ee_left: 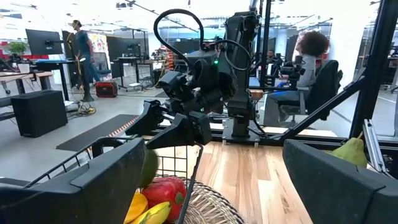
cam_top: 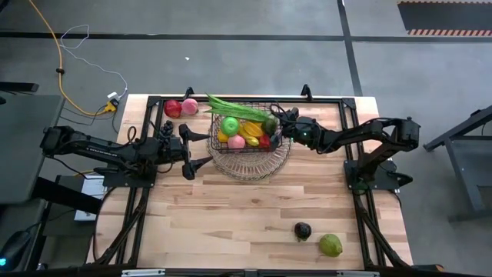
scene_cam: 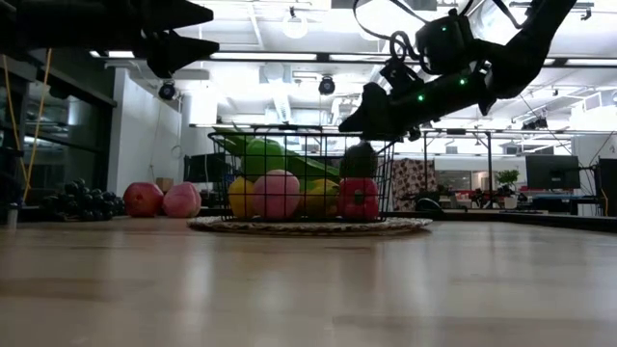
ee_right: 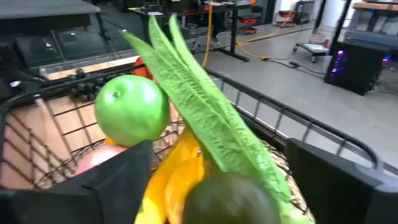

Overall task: Build produce basket
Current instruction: Put the lime into the wire basket, then put the pear into the wire basket

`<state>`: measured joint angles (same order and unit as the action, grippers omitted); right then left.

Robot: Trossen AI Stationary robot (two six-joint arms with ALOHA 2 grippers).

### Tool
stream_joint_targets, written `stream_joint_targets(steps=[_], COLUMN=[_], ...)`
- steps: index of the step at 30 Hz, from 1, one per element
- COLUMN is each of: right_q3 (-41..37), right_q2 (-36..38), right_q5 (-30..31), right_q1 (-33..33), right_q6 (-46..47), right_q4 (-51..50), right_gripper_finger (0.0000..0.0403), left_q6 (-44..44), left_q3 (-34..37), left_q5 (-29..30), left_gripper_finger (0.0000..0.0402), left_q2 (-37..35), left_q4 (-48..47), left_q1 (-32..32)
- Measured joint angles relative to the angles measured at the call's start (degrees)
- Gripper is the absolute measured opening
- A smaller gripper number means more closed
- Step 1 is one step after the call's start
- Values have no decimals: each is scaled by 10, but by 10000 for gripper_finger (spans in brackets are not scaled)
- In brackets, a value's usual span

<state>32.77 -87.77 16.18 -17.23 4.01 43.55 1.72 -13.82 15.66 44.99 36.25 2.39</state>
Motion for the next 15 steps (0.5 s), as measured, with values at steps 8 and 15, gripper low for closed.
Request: stream_joint_targets(steps=[8, 15], right_q3=[0, 0], right_q2=[35, 113], right_q5=[-27, -240], right_q1=[0, 18], right_q6=[-10, -13], right_q4=[-3, -51], right_gripper_finger=[383, 379], left_q6=[4, 2], left_q3=[0, 0], left_q5=[0, -12], left_gripper_finger=[369, 369], left_q2=[0, 0], left_q4=[0, -9], left_q1=[0, 0])
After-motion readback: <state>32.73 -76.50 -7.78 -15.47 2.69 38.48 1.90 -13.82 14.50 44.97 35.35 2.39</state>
